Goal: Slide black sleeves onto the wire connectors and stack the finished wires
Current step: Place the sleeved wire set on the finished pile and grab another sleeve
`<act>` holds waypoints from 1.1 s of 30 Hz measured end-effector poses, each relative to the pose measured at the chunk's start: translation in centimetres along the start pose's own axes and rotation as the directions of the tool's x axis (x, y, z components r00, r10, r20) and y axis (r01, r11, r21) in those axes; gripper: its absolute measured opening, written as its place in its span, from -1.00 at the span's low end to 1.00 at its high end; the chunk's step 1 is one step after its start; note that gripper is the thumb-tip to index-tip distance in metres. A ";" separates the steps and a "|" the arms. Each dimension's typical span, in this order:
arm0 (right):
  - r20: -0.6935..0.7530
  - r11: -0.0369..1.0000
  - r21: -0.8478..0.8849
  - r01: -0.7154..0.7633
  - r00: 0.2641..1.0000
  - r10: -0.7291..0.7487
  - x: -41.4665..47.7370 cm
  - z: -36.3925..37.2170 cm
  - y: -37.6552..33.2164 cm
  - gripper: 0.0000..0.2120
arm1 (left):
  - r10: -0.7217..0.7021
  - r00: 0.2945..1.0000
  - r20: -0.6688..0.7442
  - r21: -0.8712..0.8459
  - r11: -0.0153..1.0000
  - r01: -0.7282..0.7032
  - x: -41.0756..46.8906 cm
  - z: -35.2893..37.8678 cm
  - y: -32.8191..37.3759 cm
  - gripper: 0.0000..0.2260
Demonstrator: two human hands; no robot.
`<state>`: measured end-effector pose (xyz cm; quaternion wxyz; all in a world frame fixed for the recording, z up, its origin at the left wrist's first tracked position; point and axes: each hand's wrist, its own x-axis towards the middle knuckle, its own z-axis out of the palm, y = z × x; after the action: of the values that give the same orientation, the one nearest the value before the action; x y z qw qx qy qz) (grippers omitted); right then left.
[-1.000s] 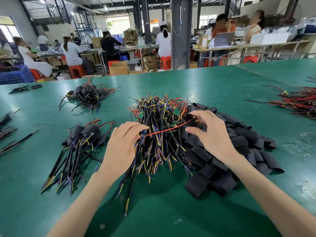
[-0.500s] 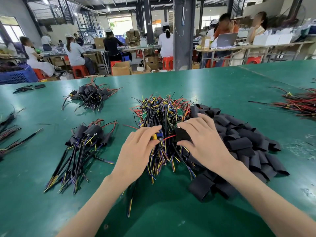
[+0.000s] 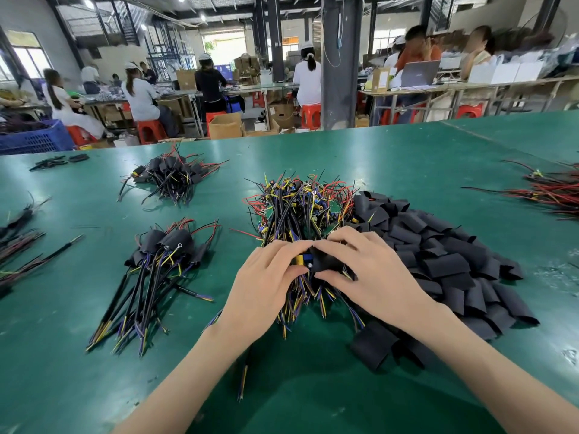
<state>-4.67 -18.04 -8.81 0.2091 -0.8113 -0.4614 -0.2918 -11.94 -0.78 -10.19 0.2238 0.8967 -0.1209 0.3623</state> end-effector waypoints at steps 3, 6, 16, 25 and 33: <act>0.078 0.996 0.086 -0.032 0.997 0.025 0.0 -0.1 0.3 -0.62 | 0.006 1.000 0.006 -0.011 1.000 -0.006 0.0 0.1 -0.1 -0.73; 0.160 0.975 0.204 -0.089 0.986 0.057 0.2 -0.2 0.7 -0.62 | -0.029 0.999 0.019 -0.081 0.996 0.031 -0.2 0.1 -0.3 -0.68; 0.015 0.993 -0.068 0.092 0.996 -0.091 -0.1 0.6 0.4 -0.66 | -0.338 0.940 0.048 -0.393 0.859 0.328 0.4 -0.2 -0.1 -0.71; -0.020 0.996 -0.057 0.065 0.998 -0.066 -0.2 0.7 0.3 -0.68 | -0.329 0.940 0.086 -0.416 0.846 0.334 0.5 -0.6 0.1 -0.75; 0.019 0.994 -0.073 0.085 0.996 -0.084 -0.3 1.2 0.0 -0.67 | -0.350 0.933 0.084 -0.300 0.884 0.358 0.3 -0.3 0.1 -0.62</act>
<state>-4.41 -17.51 -9.86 0.1627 -0.8006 -0.4857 -0.3109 -11.91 -0.68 -9.73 0.4225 0.8621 -0.0138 0.2793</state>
